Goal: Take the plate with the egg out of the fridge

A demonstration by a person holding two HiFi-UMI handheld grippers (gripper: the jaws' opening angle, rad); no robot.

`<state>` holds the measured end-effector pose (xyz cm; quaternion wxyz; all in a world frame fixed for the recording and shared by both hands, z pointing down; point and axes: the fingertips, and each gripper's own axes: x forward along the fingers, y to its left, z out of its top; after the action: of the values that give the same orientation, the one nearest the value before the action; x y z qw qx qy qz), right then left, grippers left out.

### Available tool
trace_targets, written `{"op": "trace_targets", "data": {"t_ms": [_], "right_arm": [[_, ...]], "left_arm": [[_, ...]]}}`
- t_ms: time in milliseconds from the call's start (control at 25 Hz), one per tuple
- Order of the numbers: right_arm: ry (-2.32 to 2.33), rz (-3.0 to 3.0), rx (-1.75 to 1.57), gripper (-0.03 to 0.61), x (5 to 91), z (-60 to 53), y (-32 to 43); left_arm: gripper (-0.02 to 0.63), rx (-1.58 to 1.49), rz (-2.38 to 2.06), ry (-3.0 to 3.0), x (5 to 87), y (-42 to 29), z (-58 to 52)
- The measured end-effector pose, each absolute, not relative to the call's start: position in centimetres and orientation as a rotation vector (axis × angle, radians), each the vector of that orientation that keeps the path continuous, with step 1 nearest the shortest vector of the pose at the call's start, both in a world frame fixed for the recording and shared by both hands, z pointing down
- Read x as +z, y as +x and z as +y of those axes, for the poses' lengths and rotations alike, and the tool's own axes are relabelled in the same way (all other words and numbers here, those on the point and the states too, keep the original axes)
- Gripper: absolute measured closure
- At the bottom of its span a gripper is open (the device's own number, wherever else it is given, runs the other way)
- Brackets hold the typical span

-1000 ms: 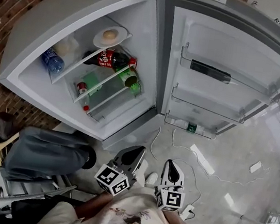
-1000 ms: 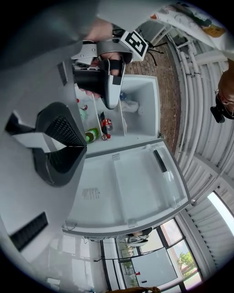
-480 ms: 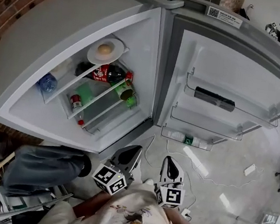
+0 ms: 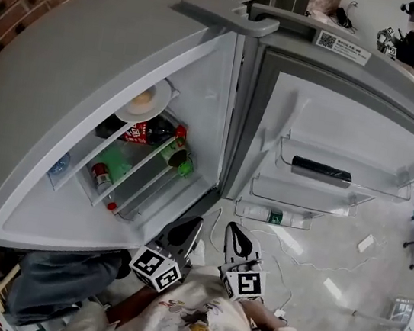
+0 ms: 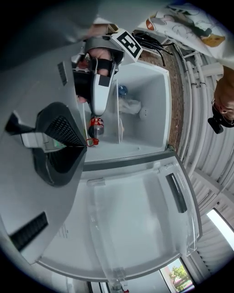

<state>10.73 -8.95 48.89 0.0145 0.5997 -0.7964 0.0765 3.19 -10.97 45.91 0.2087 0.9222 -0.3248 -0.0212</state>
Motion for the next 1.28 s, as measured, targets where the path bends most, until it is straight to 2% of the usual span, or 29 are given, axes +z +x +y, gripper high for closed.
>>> {"op": "trace_targets", "data": {"t_ms": [600,880,1280], "right_arm": [[1.849,-2.553,0.149,0.572,47.4,-14.1,6.6],[1.722,-2.531,-0.105,0.572,45.2,-15.5,5.5],[1.595,-2.557,-0.218,0.571,43.2,-16.8,2.6]], "left_arm": [[0.604,-0.075,-0.898,2.534,46.8,0.2,-16.0],[0.604,-0.075,-0.880,2.534,46.8,0.1,-16.8],[0.604,-0.117,-0.913,2.518,46.6,-0.8,-18.0]]}}
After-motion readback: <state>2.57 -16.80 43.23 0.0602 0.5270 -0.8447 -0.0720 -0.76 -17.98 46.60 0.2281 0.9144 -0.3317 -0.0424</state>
